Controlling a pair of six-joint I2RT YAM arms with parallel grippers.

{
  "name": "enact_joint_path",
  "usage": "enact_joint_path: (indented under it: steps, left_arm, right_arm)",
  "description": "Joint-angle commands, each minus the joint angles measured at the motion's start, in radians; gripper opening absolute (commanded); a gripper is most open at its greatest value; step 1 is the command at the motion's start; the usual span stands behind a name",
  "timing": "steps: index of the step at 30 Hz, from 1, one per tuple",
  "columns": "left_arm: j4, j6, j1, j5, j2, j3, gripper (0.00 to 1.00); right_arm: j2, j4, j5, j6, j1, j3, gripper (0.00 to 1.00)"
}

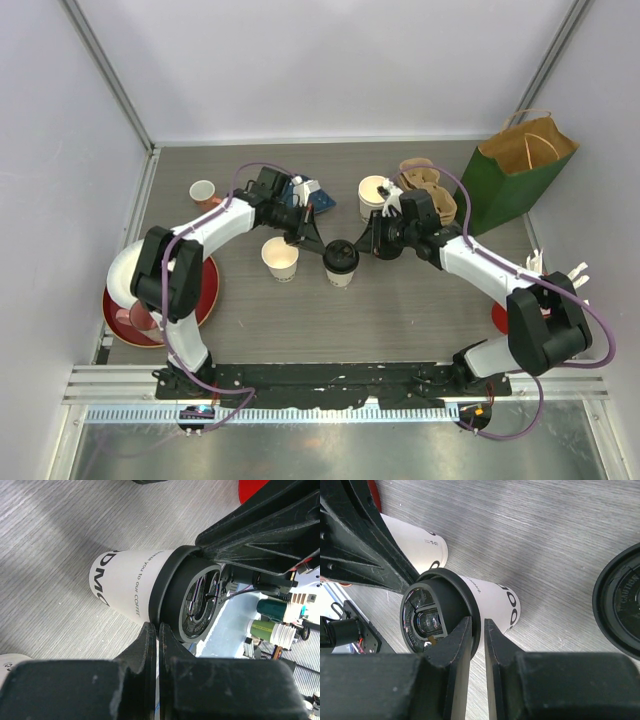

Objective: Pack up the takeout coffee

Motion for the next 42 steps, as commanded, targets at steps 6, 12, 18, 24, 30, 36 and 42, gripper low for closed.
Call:
enact_joint_path:
  steps: [6,12,18,24,30,36,42]
  left_arm:
    - [-0.027,0.067,-0.043,-0.193,0.155,-0.035,0.00]
    - [-0.026,0.053,-0.043,-0.191,0.184,-0.035,0.00]
    - [-0.021,0.061,-0.043,-0.202,0.137,0.000,0.00]
    - [-0.001,0.085,-0.042,-0.256,0.064,0.054,0.00]
    - [0.006,0.102,-0.040,-0.308,0.069,0.103,0.00]
    - [0.010,0.107,-0.040,-0.286,0.060,0.089,0.00]
    - [0.003,0.114,-0.045,-0.236,0.003,0.074,0.00]
  right_arm:
    - [0.074,-0.031,0.047,-0.013,0.017,-0.034,0.17]
    - [0.073,-0.015,0.051,-0.012,0.016,-0.072,0.14]
    - [0.088,0.015,0.034,-0.010,0.012,-0.059,0.13]
    - [0.093,0.041,0.033,-0.033,0.012,-0.023,0.13]
    - [0.105,0.066,0.037,-0.038,0.014,0.000,0.13]
    - [0.073,0.063,0.040,-0.039,0.014,-0.002,0.13]
    - [0.019,0.051,0.024,-0.044,0.017,-0.026,0.14]
